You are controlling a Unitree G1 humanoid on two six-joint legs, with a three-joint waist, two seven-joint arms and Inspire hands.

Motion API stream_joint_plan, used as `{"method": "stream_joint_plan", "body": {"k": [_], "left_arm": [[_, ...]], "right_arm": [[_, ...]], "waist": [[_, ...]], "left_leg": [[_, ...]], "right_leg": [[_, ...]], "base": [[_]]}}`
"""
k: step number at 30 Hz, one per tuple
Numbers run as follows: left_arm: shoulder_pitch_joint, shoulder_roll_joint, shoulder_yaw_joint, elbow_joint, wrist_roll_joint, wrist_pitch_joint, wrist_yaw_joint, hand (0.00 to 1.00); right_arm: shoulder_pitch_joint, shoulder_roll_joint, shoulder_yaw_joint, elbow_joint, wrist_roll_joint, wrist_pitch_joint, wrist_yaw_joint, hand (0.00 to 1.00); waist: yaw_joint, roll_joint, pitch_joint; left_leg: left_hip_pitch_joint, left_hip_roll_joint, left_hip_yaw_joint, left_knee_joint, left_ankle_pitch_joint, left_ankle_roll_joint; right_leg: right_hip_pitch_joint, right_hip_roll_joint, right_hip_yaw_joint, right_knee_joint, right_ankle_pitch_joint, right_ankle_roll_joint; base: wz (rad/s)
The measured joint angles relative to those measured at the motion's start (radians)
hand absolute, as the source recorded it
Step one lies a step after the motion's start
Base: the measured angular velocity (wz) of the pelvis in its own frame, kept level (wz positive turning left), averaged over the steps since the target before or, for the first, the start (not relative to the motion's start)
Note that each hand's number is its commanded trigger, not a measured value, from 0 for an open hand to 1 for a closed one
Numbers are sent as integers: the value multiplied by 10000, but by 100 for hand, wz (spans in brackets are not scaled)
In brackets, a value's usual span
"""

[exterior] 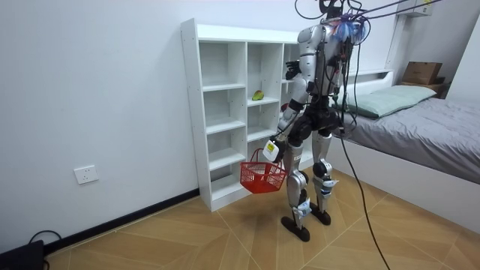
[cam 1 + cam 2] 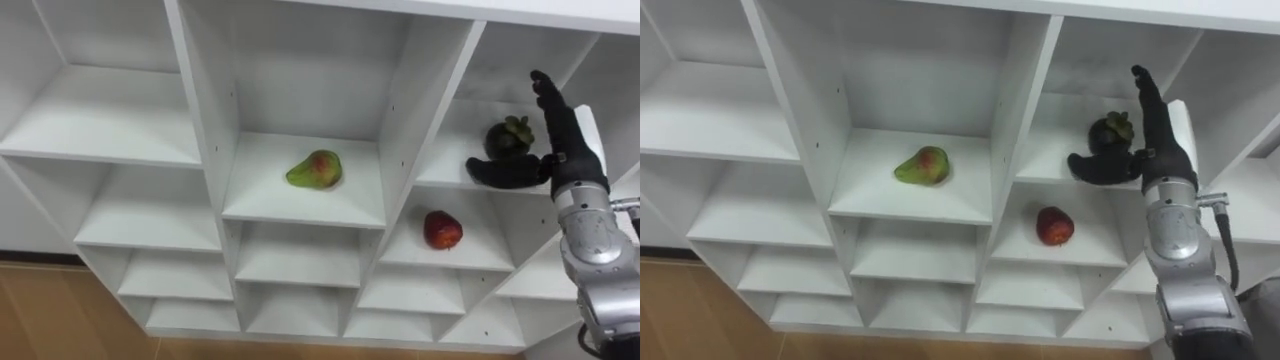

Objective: Collect fruits from the closet

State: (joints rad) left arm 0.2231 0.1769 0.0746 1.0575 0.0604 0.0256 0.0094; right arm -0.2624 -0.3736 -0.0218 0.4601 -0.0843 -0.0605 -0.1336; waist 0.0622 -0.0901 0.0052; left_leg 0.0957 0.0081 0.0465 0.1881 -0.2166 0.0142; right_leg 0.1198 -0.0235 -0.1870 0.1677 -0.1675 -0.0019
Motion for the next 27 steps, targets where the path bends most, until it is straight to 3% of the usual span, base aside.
{"method": "stream_joint_plan", "body": {"k": [6,15,19,24,27], "left_arm": [[-53,45,-21,6,-7,175,-36,100],[-91,124,-23,-45,-63,225,-16,100],[-129,229,-33,-45,-129,239,7,100],[-146,344,-33,-42,-130,387,19,100],[-141,361,-37,-40,-131,402,23,100]], "right_arm": [[-421,-97,3,827,63,198,398,0],[-646,-167,9,1525,813,393,1304,0],[-725,-186,6,1770,851,400,1566,0],[-777,-220,4,1956,786,459,1905,0],[-778,-284,4,1954,771,526,2050,0]], "waist": [[12,-109,-67],[-2,-135,-52],[4,-265,-12],[3,-468,-17],[8,-483,-24]], "left_leg": [[-8,-28,-46,87,20,19],[-156,-28,-63,155,20,15],[-159,-27,-72,157,21,14],[-159,-35,-101,160,18,16],[-157,-34,-113,165,17,17]], "right_leg": [[26,-34,-85,7,0,0],[-48,-45,-139,27,6,-10],[-39,-38,-154,18,6,-9],[-23,-37,-141,18,6,-9],[-14,-37,-154,20,7,-10]], "base": [[2],[0],[0],[1],[0]]}}
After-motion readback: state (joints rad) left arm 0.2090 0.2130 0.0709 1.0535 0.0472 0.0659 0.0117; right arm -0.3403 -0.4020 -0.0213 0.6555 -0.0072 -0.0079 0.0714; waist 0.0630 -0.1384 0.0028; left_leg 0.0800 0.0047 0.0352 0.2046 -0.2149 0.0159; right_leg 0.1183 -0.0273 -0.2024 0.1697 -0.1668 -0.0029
